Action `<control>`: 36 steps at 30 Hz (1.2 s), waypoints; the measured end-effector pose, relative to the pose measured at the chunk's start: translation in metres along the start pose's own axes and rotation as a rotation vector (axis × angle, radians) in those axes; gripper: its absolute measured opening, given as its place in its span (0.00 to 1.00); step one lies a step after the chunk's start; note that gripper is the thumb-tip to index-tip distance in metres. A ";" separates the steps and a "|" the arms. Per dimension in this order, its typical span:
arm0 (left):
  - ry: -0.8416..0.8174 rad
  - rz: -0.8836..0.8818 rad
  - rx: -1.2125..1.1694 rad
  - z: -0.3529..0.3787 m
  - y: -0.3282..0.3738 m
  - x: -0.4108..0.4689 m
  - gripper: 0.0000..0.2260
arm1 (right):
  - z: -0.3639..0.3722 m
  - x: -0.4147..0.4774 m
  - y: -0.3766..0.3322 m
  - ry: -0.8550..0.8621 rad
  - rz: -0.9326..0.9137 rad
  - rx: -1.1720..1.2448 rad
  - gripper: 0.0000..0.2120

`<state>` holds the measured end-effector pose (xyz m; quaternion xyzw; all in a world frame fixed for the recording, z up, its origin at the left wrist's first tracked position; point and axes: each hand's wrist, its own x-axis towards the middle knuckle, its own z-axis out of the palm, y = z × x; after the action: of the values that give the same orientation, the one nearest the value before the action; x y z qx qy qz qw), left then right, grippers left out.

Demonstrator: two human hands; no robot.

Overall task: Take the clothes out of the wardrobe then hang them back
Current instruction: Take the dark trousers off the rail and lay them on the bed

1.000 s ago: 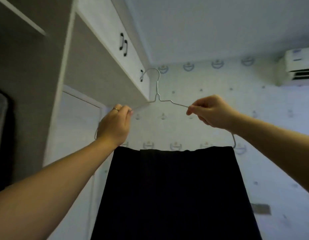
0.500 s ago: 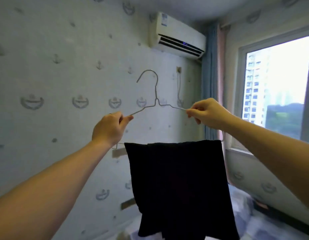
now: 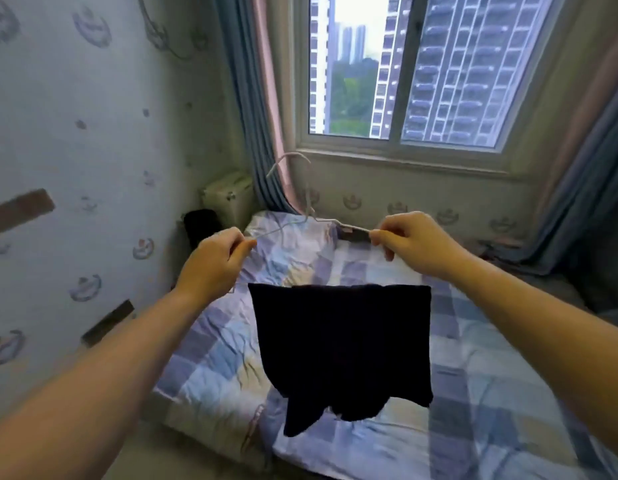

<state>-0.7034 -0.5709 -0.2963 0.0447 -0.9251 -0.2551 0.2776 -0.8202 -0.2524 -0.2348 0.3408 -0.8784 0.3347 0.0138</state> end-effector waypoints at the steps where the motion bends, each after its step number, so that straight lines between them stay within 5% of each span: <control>1: -0.026 0.019 -0.030 0.017 -0.001 0.001 0.16 | 0.004 -0.008 0.014 -0.007 0.039 0.015 0.12; 12: -0.292 0.093 -0.124 0.177 0.009 0.022 0.17 | 0.033 -0.057 0.164 -0.036 0.343 0.133 0.11; 23: -0.554 -0.136 0.089 0.312 -0.036 0.052 0.16 | 0.102 -0.003 0.327 -0.325 0.511 0.284 0.09; 29: -0.599 -0.323 0.101 0.392 -0.078 0.075 0.15 | 0.152 0.057 0.394 -0.364 0.591 0.152 0.07; 33: -0.582 -0.286 0.265 0.462 -0.113 0.090 0.15 | 0.201 0.090 0.452 -0.318 0.617 -0.199 0.09; 36: -0.609 -0.283 0.380 0.525 -0.146 0.097 0.16 | 0.246 0.111 0.500 -0.290 0.704 -0.236 0.10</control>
<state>-1.0755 -0.4847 -0.6973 0.1447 -0.9807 -0.1166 -0.0608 -1.1590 -0.1934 -0.6872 0.0588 -0.9668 0.1639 -0.1871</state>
